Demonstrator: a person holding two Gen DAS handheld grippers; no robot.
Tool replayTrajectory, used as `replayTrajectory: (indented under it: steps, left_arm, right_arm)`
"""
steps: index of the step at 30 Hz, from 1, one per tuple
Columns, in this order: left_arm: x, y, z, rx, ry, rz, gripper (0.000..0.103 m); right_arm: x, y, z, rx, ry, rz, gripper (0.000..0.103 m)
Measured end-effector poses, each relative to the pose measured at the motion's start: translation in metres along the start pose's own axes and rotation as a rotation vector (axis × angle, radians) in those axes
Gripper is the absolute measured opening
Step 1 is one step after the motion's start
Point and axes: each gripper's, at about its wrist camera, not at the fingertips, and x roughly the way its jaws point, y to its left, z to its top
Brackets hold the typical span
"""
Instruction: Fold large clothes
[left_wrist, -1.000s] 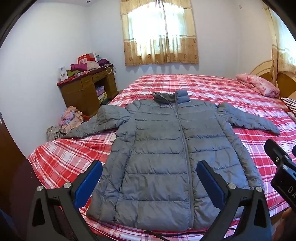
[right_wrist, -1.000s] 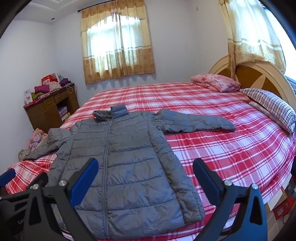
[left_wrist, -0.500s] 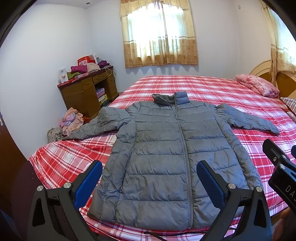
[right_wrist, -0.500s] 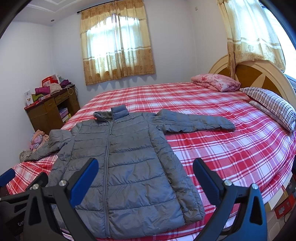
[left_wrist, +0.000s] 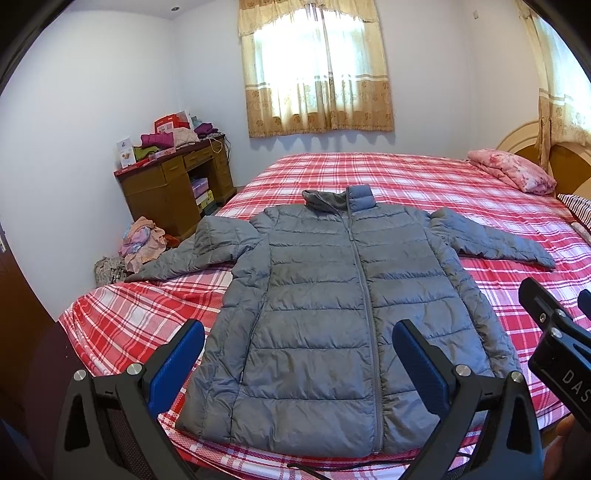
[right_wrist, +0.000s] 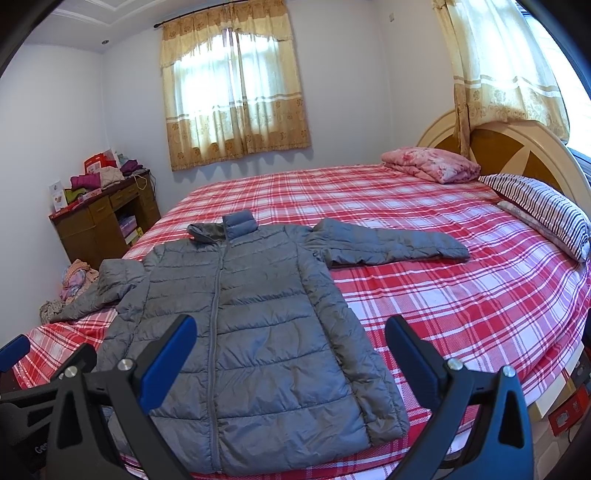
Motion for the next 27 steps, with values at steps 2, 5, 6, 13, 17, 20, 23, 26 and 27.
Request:
replayTrajectory:
  steps: [2,5,6,13,17,20,23,26,27]
  left_arm:
    - [-0.0009,0.0014,0.0005,0.001,-0.003,0.000,0.102]
    - [-0.0016,0.0003,0.0006,0.003,-0.004,-0.001,0.102]
    - [-0.0018,0.0002,0.0007,0.001,-0.004,-0.001,0.102]
    - [-0.0012,0.0033,0.0014,0.003,-0.004,0.003,0.102]
    - [-0.0012,0.0040,0.0013,0.001,-0.006,0.000,0.102]
    - [0.0006,0.0020,0.0011,0.004,-0.008,0.004,0.102]
    - [0.0023,0.0027,-0.0010,0.006,-0.003,0.005,0.102]
    - [0.0032,0.0031,-0.0014,0.005,-0.002,0.003,0.102]
    - [0.0038,0.0027,-0.0012,0.005,-0.002,0.004,0.102]
  right_arm:
    - [0.0000,-0.0006,0.0001,0.000,0.002,0.001,0.103]
    - [-0.0007,-0.0007,0.0003,0.004,0.002,0.000,0.103]
    - [-0.0006,-0.0004,0.0001,0.003,0.000,0.001,0.103]
    - [-0.0016,0.0013,0.0009,0.002,-0.004,0.004,0.103]
    - [-0.0018,0.0011,0.0007,0.003,-0.004,0.003,0.103]
    - [-0.0014,0.0017,0.0004,0.001,-0.004,0.004,0.103]
    - [-0.0014,0.0027,0.0009,0.000,-0.001,0.007,0.103]
    - [-0.0009,0.0043,0.0018,0.001,0.000,0.006,0.103]
    - [-0.0008,0.0040,0.0015,0.002,0.000,0.008,0.103]
